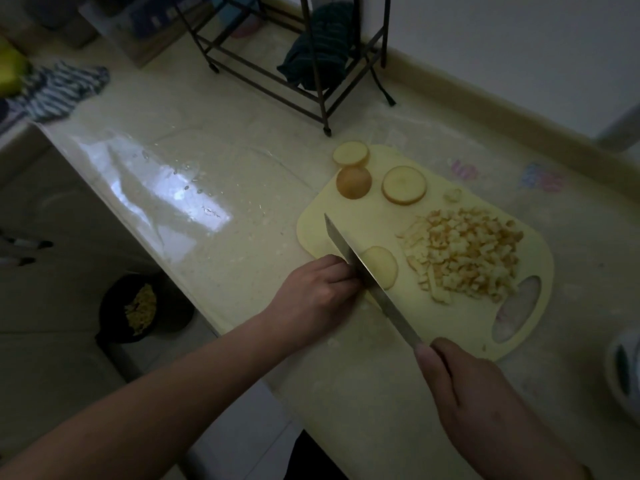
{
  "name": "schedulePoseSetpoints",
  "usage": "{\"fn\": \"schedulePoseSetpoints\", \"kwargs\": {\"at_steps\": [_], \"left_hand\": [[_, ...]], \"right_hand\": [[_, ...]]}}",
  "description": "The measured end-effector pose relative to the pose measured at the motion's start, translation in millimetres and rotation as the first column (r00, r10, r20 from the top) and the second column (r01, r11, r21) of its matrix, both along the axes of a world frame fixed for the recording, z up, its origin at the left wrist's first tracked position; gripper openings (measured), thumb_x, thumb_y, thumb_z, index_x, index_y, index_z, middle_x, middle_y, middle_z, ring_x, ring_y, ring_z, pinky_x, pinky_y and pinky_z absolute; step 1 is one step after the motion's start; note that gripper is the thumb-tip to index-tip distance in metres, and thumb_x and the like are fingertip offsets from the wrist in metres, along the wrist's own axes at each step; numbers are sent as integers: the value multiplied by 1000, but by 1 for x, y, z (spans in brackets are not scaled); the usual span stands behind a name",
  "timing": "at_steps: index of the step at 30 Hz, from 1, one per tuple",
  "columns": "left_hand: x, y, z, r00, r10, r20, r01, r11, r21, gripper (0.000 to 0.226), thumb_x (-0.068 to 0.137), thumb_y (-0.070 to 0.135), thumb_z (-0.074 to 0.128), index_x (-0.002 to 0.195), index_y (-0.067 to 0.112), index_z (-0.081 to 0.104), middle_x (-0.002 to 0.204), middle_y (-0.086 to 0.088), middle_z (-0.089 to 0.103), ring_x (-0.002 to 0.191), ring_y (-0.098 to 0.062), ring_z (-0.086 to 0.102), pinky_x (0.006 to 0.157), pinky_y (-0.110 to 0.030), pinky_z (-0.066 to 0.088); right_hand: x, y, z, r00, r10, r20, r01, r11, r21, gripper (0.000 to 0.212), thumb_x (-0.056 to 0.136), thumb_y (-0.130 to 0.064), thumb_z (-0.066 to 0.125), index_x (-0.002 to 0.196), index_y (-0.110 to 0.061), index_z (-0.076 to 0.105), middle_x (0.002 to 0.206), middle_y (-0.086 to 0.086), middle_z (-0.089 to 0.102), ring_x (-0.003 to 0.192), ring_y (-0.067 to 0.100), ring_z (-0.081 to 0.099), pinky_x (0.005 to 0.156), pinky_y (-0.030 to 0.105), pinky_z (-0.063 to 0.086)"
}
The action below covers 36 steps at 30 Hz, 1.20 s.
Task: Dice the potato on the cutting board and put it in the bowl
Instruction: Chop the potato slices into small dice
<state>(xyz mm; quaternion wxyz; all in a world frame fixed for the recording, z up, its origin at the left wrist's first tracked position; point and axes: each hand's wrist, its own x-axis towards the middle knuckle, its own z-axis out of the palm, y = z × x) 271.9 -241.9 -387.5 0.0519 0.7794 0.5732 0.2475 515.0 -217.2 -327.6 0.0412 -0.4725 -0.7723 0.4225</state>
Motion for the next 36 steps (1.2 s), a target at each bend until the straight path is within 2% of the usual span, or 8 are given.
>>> {"fn": "schedulePoseSetpoints", "kwargs": {"at_steps": [3,6,9,12,18,21,24,36], "left_hand": [[-2,0,4,1000,-22,-10,21,1000,-5,11,89,5,71,98,3,77,95,-11,71,86,-30,67,69,-38,56],[-3,1,9,999,-37,-19,37,999,-14,11,88,5,73,98,4,77,92,-10,70,86,-28,66,67,-36,55],[-5,3,11,998,-56,-41,54,998,-36,12,85,4,76,97,6,77,92,-9,70,85,-26,66,65,-34,56],[-13,7,17,992,-107,-70,101,991,-88,13,88,10,68,97,8,77,96,-8,71,87,-25,66,64,-32,57],[-22,26,49,964,-192,-183,169,976,-137,20,89,26,61,90,12,75,94,-5,69,82,-25,64,60,-35,55],[-27,41,59,932,-239,-272,167,950,-265,47,83,35,76,124,15,66,124,-6,62,95,-24,63,70,-34,55],[-21,58,60,876,-335,-345,158,878,-453,78,84,44,75,149,19,41,150,-5,41,104,-25,60,78,-37,54],[-22,89,53,812,-525,-254,308,756,-578,64,92,47,63,149,29,39,149,0,32,108,-24,56,82,-38,51]], "right_hand": [[-5,12,4,1000,-8,-12,7,998,-64,60,85,-71,15,66,-24,46,62,-14,58,57,10,52,55,29,34],[-7,30,10,995,-65,-77,39,951,-306,56,83,-66,27,65,-15,45,47,-5,46,42,8,40,47,24,31],[2,34,23,979,-191,-72,102,762,-639,51,80,-68,35,67,-19,46,55,4,37,40,15,27,42,21,22],[19,27,32,960,-276,-55,144,648,-748,51,74,-70,40,65,-22,48,59,8,35,41,15,24,44,22,21],[42,12,48,875,-482,-45,266,556,-787,56,80,-65,40,78,-9,46,53,8,34,40,14,24,45,22,22],[37,4,55,841,-541,-22,314,521,-794,56,89,-65,36,68,-13,43,52,5,32,42,14,19,48,28,13],[21,-1,59,805,-590,-57,330,526,-784,53,94,-61,32,70,-15,42,52,3,32,41,14,20,43,20,17],[-13,-1,54,710,-702,-48,450,506,-736,48,97,-58,33,79,-15,43,55,1,33,42,13,20,43,21,16]]}}
